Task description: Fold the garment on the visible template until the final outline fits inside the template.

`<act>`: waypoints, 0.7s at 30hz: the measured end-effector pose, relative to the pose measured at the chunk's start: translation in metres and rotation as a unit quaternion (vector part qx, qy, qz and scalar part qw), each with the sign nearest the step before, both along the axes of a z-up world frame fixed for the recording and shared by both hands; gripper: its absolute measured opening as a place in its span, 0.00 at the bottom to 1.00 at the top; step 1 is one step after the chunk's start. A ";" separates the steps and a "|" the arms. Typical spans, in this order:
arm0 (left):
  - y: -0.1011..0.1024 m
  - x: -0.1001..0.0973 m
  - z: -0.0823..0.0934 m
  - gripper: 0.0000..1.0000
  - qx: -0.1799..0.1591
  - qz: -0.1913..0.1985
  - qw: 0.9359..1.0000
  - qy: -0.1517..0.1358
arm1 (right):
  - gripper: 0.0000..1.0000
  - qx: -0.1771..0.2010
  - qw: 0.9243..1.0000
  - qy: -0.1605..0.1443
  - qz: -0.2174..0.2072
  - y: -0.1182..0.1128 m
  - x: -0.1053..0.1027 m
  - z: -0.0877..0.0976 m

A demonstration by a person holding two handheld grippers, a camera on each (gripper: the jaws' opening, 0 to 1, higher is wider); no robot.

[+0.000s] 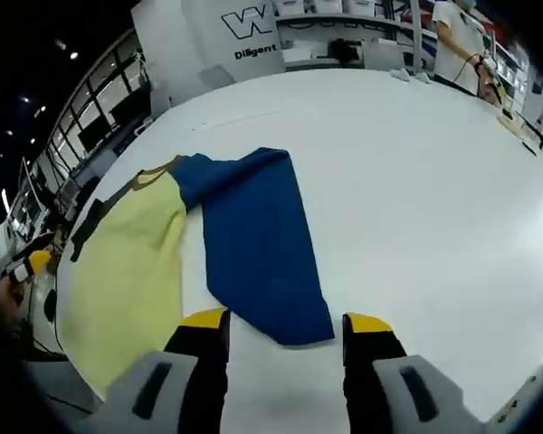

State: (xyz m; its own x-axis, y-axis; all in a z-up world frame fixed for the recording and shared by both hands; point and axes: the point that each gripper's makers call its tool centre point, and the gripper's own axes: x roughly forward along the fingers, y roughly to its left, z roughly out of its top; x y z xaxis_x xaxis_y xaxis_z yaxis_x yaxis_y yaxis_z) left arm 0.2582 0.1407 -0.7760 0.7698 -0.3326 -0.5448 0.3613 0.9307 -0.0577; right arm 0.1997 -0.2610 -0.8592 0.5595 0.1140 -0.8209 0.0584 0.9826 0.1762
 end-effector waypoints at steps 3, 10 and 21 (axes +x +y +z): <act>-0.005 -0.010 -0.003 0.96 -0.001 -0.002 1.000 0.005 | 0.34 0.011 1.000 -0.009 -0.022 -0.003 -0.002 0.000; -0.008 -0.017 -0.003 0.95 -0.009 0.001 1.000 0.009 | 0.05 0.043 0.998 -0.016 -0.043 0.000 0.000 -0.001; 0.000 -0.022 -0.003 0.95 0.011 -0.009 1.000 0.006 | 0.00 0.006 0.998 -0.030 -0.058 -0.039 0.006 0.028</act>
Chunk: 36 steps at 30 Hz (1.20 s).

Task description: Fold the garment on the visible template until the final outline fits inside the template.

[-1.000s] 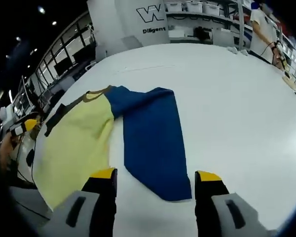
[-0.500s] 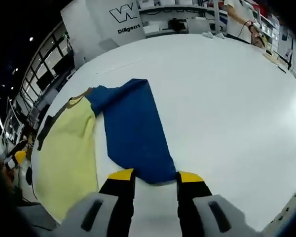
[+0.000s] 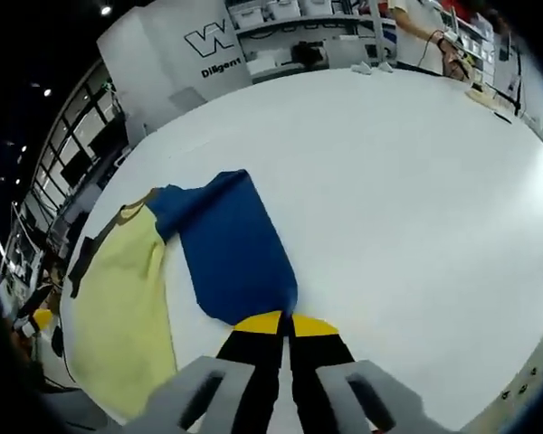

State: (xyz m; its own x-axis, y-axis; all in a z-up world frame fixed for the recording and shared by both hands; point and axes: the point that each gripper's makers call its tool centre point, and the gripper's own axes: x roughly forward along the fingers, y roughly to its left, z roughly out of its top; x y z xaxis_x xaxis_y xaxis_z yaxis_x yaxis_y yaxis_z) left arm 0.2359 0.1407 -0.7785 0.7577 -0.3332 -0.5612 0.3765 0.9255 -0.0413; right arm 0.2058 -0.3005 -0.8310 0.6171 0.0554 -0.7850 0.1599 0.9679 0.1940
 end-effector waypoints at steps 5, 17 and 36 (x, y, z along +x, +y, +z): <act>0.002 0.001 0.002 0.95 -0.002 0.002 1.000 -0.001 | 0.00 -0.029 0.999 0.011 -0.015 -0.027 0.010 0.008; 0.000 0.000 0.007 0.97 0.008 -0.013 1.000 -0.005 | 0.00 -0.107 0.992 0.062 -0.024 -0.096 0.037 0.008; -0.008 -0.008 0.013 0.98 0.011 -0.041 0.999 0.000 | 0.00 -0.168 0.980 0.108 -0.013 -0.158 0.057 -0.016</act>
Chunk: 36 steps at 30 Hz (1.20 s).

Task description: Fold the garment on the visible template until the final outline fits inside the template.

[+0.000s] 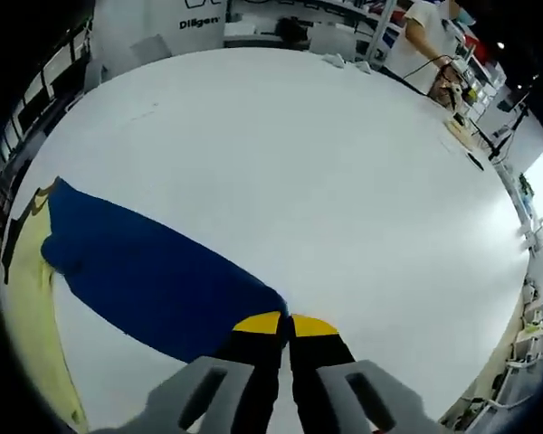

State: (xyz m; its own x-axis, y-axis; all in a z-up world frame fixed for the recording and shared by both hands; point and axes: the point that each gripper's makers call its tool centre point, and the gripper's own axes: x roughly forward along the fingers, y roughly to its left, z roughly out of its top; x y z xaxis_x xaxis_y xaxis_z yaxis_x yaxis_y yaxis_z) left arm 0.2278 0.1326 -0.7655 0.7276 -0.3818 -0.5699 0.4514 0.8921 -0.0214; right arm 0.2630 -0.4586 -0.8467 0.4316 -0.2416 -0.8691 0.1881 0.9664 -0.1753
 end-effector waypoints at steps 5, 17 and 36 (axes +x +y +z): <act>-0.005 -0.001 0.002 0.98 -0.002 -0.008 1.000 -0.004 | 0.00 -0.002 0.999 -0.042 0.000 -0.001 0.008 0.004; -0.008 -0.002 0.007 0.99 -0.016 -0.013 1.000 -0.008 | 0.27 0.052 0.994 -0.075 -0.052 0.012 -0.020 0.011; -0.007 -0.009 0.010 0.99 -0.023 -0.012 1.000 -0.005 | 0.11 0.066 0.994 -0.064 -0.063 0.038 -0.044 -0.013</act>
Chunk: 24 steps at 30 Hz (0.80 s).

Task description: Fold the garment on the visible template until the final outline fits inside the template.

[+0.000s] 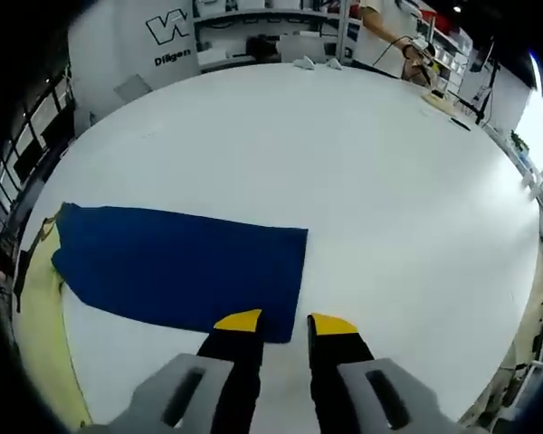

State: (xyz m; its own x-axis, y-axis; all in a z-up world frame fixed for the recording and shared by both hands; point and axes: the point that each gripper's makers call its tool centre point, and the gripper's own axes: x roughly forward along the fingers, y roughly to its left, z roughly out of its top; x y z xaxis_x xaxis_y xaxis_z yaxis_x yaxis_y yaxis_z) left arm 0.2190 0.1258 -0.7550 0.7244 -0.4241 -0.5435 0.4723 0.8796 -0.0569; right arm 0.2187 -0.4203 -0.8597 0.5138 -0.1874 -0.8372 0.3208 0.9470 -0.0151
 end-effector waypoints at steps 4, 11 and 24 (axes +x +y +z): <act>0.000 -0.003 0.001 0.99 -0.002 0.002 1.000 0.001 | 0.02 0.000 1.000 0.005 0.009 0.000 0.003 0.000; -0.002 -0.010 0.001 0.99 0.000 -0.006 1.000 0.008 | 0.00 0.038 0.999 0.002 -0.022 -0.012 0.011 0.004; -0.003 -0.021 0.001 0.99 0.005 -0.029 0.999 0.018 | 0.00 0.033 0.999 -0.008 -0.025 -0.044 0.038 0.008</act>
State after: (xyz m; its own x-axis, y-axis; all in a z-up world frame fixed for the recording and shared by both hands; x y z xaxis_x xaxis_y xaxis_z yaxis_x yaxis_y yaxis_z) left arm 0.1985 0.1231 -0.7539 0.6785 -0.4582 -0.5742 0.5196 0.8519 -0.0657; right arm 0.2568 -0.4640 -0.8522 0.5179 -0.1576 -0.8408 0.3682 0.9283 0.0528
